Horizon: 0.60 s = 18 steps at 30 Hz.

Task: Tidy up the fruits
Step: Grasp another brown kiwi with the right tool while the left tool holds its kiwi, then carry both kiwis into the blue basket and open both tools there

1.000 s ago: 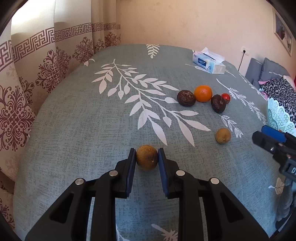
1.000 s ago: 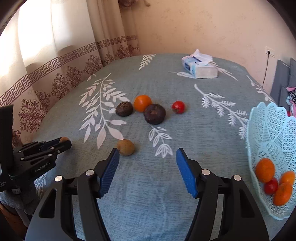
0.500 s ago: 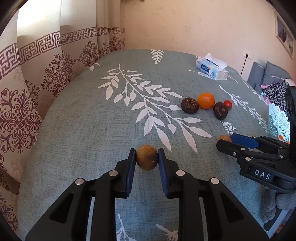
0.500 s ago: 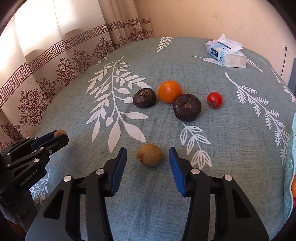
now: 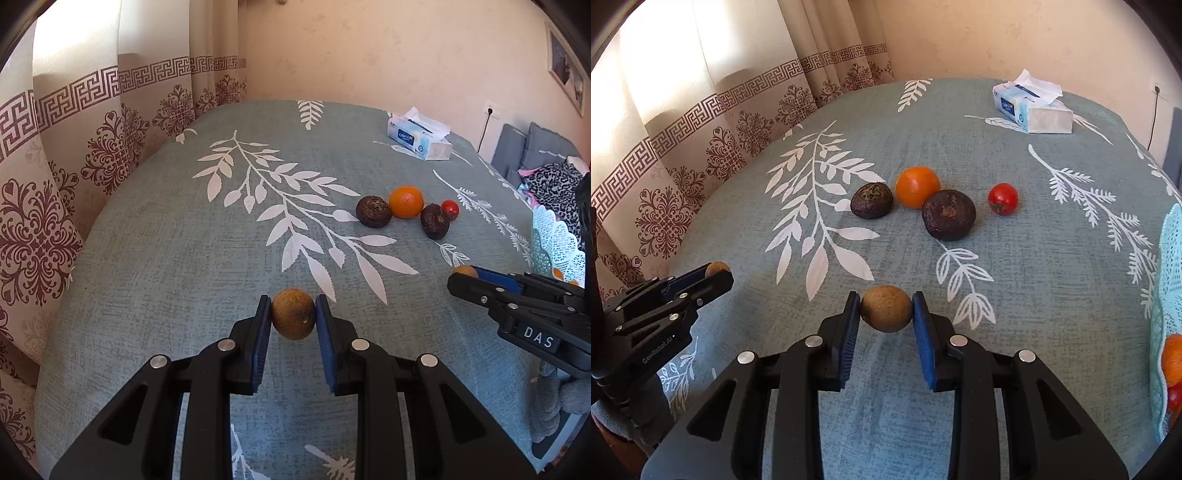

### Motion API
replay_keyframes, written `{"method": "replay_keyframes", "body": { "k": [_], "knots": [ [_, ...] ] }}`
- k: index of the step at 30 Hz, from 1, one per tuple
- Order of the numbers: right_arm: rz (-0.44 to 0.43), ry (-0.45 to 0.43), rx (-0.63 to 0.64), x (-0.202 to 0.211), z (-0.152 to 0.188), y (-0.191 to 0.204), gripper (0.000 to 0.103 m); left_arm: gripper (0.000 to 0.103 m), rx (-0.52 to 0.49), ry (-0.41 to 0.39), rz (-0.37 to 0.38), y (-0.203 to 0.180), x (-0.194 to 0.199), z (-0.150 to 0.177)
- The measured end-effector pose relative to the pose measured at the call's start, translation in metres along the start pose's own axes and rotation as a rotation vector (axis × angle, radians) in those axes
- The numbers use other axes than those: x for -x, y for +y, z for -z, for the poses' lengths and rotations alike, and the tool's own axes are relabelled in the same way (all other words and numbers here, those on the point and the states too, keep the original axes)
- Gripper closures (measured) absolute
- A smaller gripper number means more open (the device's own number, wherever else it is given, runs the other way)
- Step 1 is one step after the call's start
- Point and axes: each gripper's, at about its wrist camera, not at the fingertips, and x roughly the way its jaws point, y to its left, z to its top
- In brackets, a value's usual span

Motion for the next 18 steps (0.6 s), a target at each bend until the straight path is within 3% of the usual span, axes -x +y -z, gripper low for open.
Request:
{"method": "replay_keyframes", "body": {
  "k": [18],
  "knots": [
    [0.103, -0.179, -0.142, 0.096, 0.012, -0.067, 0.073, 0.078, -0.028, -0.019, 0.043, -0.026, 0.010, -0.002]
  ]
}}
